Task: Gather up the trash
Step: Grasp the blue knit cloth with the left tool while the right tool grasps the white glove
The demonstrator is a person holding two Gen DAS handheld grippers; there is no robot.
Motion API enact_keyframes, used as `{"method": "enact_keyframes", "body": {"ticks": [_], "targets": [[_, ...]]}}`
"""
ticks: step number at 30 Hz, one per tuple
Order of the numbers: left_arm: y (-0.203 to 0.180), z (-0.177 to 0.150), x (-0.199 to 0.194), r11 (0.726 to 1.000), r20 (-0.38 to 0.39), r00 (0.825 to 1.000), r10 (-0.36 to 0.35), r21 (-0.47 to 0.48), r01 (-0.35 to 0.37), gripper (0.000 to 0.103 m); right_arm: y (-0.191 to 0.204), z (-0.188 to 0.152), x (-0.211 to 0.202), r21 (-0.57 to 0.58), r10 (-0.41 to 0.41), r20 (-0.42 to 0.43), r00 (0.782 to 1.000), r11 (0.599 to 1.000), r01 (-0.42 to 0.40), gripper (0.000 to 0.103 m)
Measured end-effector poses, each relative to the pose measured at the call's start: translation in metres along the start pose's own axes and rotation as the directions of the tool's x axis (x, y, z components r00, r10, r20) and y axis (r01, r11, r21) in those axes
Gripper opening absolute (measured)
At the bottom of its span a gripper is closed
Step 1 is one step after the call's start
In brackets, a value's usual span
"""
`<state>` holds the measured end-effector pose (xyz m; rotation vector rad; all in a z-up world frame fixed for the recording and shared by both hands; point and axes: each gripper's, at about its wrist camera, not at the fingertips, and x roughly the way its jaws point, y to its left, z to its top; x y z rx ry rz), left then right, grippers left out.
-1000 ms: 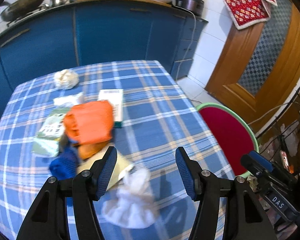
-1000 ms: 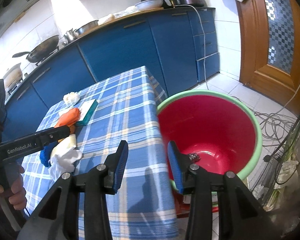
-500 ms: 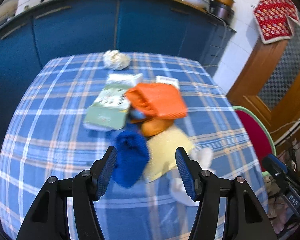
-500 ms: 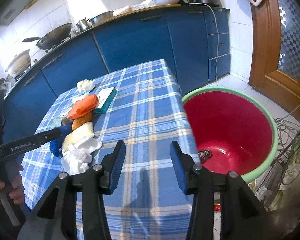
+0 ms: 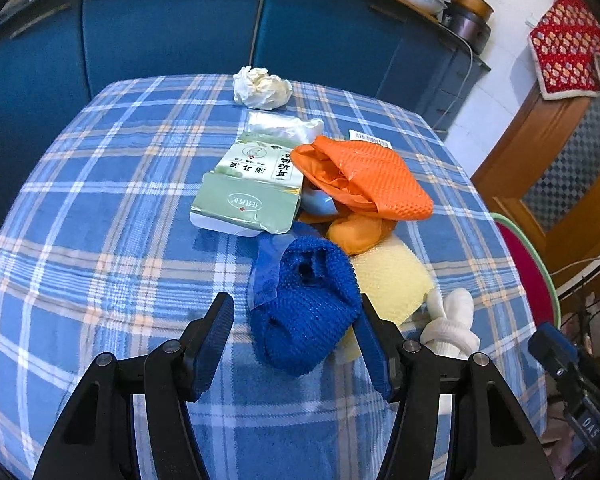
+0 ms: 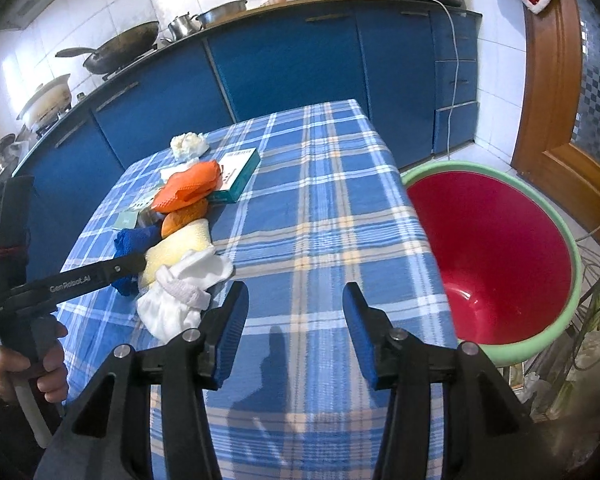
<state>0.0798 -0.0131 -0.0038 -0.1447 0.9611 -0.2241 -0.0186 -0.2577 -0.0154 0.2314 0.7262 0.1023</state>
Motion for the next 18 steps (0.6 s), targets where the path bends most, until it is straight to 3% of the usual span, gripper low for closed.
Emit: {"method": "enact_keyframes", "body": {"ticks": [2,10,18], "targets": [[0.003,0.000,0.000,1.000,0.002,1.000,-0.016,-0.008,0.016,0.061,0.003,-0.001,0.002,-0.004,0.002,-0.005,1.000,1.000,-0.002,0.051],[0.010,-0.001,0.002,0.997,-0.007,0.998,-0.057,-0.043,0.056,0.036,0.017,-0.002,0.008,-0.030,0.018,-0.026,1.000,0.999,-0.019,0.051],[0.020,-0.001,-0.002,0.996,0.001,0.998,-0.065,-0.069,0.065,0.030,0.035,-0.003,0.016,-0.066,0.033,-0.047,0.998,0.997,-0.036,0.051]]}}
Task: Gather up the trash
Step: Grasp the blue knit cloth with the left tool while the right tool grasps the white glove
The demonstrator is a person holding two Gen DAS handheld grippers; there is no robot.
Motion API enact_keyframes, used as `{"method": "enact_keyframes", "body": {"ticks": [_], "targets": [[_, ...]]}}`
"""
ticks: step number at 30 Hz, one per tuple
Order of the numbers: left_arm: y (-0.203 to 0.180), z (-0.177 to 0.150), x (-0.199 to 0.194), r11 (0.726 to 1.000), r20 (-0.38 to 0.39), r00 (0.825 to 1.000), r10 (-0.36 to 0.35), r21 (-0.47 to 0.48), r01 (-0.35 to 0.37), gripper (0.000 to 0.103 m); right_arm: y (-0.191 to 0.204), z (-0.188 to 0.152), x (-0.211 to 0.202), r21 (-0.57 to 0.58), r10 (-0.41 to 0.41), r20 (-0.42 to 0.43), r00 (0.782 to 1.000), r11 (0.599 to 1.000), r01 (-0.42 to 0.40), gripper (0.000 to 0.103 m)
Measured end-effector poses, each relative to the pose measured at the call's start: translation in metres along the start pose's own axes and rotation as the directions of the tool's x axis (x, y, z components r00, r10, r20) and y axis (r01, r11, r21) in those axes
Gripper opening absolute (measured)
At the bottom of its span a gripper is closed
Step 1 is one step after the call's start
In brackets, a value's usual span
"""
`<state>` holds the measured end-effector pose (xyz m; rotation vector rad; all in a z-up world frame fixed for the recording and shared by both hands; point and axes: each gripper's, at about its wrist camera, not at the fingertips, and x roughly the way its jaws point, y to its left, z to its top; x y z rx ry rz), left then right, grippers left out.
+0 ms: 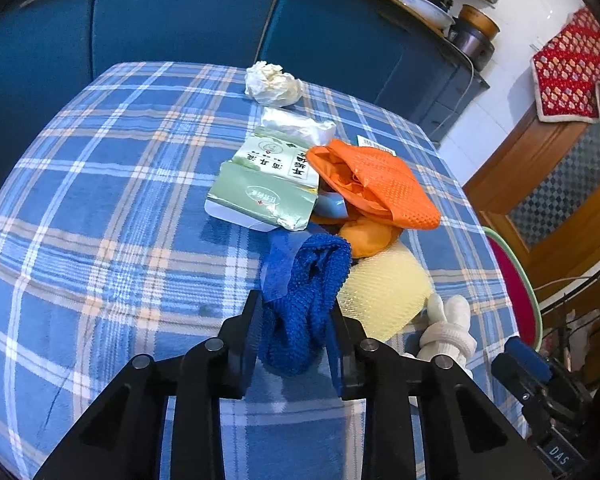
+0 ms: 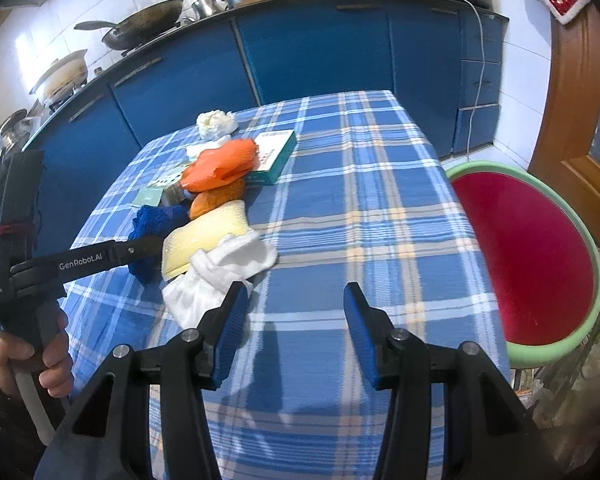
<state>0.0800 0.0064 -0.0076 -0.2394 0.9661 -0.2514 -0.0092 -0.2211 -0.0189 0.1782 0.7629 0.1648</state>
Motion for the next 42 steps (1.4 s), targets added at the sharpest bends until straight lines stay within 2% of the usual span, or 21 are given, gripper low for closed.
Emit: {"method": "enact_keyframes", "body": {"ticks": [17,28,29,31,34,37,42], "targets": [[0.022,0.003,-0.016,0.999,0.039,0.999,0.016,-0.042,-0.015,0.028,0.038,0.003,0.026,-0.060,0.067,-0.058,0.996,0.996,-0.071,0.055],[0.022,0.001,-0.026,0.999,0.062,0.998,0.000,-0.040,0.002,0.027,0.046,-0.002,0.045,-0.049,0.100,-0.101,0.990,0.993,-0.106,0.054],[0.021,0.001,-0.027,0.999,0.064,0.998,-0.003,-0.038,0.005,0.027,0.046,-0.002,0.045,-0.047,0.102,-0.101,0.990,0.993,-0.107,0.052],[0.019,0.000,-0.029,0.999,0.068,0.998,-0.008,-0.033,0.011,0.027,0.044,-0.003,0.045,-0.037,0.112,-0.108,0.988,0.992,-0.117,0.039],[0.013,-0.001,-0.034,1.000,0.075,0.997,-0.016,-0.020,0.018,0.027,0.043,-0.006,0.043,-0.035,0.123,-0.105,0.987,0.991,-0.127,0.028],[0.006,-0.002,-0.041,1.000,0.085,0.996,-0.024,-0.002,0.024,0.027,0.042,-0.009,0.038,-0.035,0.127,-0.090,0.988,0.991,-0.130,0.024],[-0.005,-0.003,-0.051,0.999,0.104,0.994,-0.039,0.026,0.037,0.027,0.037,-0.011,0.022,-0.027,0.129,-0.048,0.991,0.991,-0.130,0.022]]}}
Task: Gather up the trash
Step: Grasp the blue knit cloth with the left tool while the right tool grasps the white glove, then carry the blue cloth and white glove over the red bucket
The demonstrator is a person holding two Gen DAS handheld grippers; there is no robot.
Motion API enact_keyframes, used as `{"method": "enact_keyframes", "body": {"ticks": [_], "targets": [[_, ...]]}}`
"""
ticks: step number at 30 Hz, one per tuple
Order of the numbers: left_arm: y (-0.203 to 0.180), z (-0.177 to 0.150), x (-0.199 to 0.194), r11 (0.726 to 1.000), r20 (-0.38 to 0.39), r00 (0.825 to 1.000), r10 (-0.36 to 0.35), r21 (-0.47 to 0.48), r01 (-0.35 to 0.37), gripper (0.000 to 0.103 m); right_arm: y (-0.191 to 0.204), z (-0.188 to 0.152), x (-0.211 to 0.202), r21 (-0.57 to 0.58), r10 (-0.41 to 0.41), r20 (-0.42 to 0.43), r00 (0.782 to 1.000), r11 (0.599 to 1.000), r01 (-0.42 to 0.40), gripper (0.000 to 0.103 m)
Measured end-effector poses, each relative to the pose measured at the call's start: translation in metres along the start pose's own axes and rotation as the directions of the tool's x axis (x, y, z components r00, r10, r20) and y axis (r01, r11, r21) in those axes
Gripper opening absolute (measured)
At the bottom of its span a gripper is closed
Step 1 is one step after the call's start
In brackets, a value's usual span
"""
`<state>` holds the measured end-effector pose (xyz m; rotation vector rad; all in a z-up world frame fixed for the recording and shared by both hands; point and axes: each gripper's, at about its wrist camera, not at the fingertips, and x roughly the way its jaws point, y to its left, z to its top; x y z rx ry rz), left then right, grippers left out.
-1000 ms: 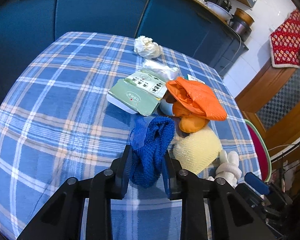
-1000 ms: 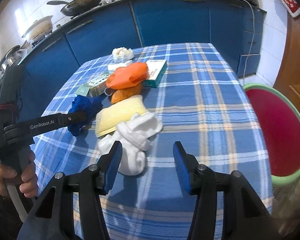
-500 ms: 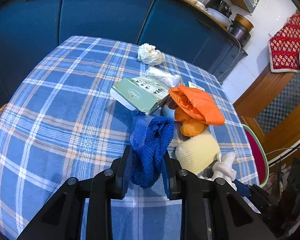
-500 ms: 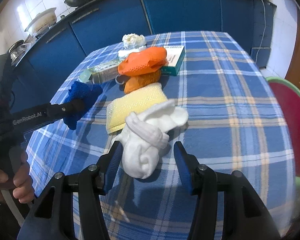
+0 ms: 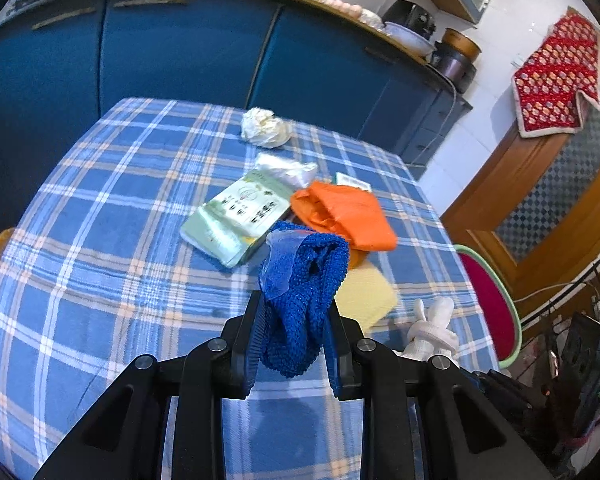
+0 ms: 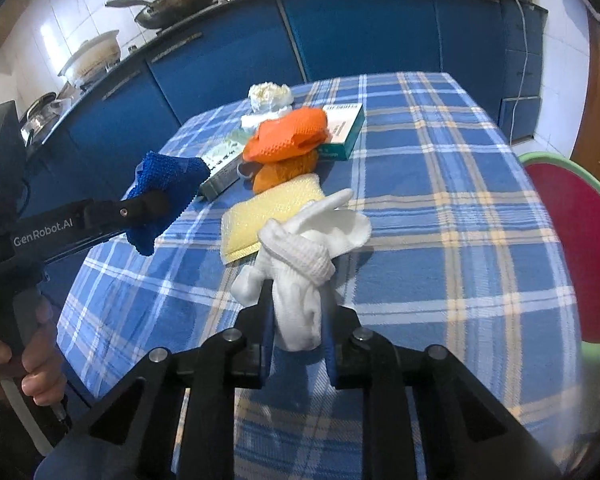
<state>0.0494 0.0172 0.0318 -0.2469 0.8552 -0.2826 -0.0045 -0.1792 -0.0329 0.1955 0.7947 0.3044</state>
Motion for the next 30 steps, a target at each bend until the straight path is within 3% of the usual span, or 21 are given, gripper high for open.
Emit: {"method": "enact_keyframes", "body": {"ticks": [16,30], "targets": [[-0.051,0.004,-0.012,0.992,0.018,0.997,-0.075,0.101,0.073,0.027,-0.020,0.003,-0.053,0.026,-0.059,0.117,0.991,0.998,0.056,0.022],[-0.120,0.013,0.005,0.961,-0.016,0.988,-0.151,0.231,0.150,0.027,-0.062,0.006,-0.090,0.095,-0.153,0.186,0.970,0.986,0.138,0.022]]}}
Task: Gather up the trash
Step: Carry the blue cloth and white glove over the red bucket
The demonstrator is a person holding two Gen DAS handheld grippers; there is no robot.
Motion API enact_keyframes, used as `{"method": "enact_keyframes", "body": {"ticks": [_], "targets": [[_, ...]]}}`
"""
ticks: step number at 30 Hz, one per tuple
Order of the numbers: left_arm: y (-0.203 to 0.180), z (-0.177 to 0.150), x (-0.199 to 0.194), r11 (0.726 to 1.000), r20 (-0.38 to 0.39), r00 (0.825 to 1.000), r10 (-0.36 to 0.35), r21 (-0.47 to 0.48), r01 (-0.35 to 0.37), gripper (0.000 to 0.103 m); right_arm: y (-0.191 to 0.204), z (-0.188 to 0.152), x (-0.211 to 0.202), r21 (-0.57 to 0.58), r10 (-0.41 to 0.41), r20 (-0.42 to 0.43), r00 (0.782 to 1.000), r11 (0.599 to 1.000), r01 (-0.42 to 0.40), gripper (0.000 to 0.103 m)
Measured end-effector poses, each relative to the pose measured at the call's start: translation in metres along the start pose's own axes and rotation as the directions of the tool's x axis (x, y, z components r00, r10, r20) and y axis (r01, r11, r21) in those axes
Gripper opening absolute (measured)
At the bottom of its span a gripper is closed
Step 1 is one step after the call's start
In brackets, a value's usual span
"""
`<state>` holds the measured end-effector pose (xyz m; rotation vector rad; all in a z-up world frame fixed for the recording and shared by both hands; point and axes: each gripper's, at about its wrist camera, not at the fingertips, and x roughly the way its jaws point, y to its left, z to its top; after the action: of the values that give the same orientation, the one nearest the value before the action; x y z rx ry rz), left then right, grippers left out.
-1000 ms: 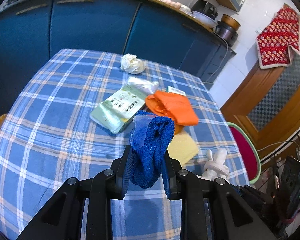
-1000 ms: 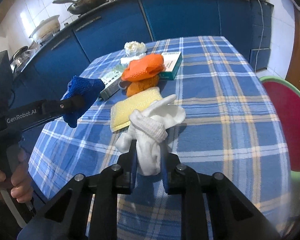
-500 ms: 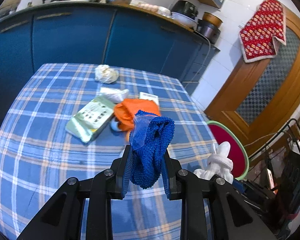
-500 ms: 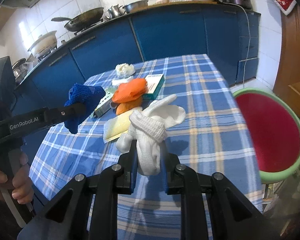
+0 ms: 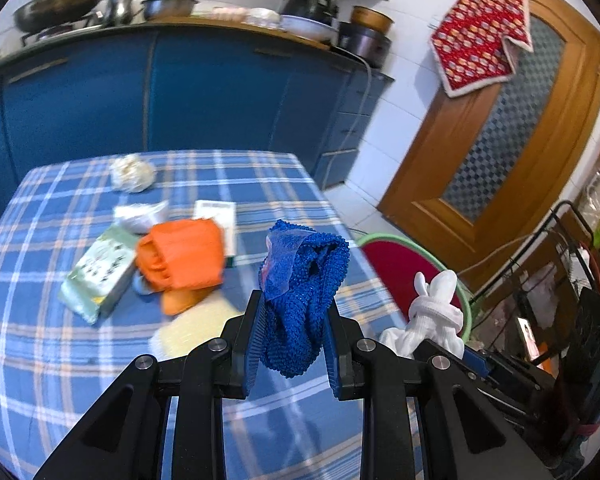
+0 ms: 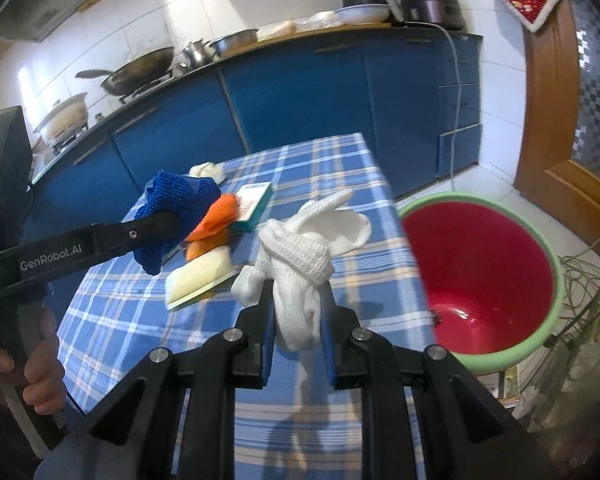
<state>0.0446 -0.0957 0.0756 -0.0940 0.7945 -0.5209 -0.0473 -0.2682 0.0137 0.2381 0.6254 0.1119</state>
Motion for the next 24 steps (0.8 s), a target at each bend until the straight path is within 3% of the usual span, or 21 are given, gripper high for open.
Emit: {"method": "enact_keyframes", "body": {"ticks": [12,24], "targets": [[-0.054,0.014,0.043,0.993,-0.052,0.996,-0.067,0.096,0.072,0.027,-0.059,0.004,-0.009,0.095,-0.090,0.018,0.996,0.992,0.088,0.022],[-0.096,0.022,0.098,0.981,-0.130,0.986,-0.100,0.154,0.120,0.027,-0.112,0.000,0.005,0.175,-0.163,-0.027,0.986,0.971,0.165,0.022]]}}
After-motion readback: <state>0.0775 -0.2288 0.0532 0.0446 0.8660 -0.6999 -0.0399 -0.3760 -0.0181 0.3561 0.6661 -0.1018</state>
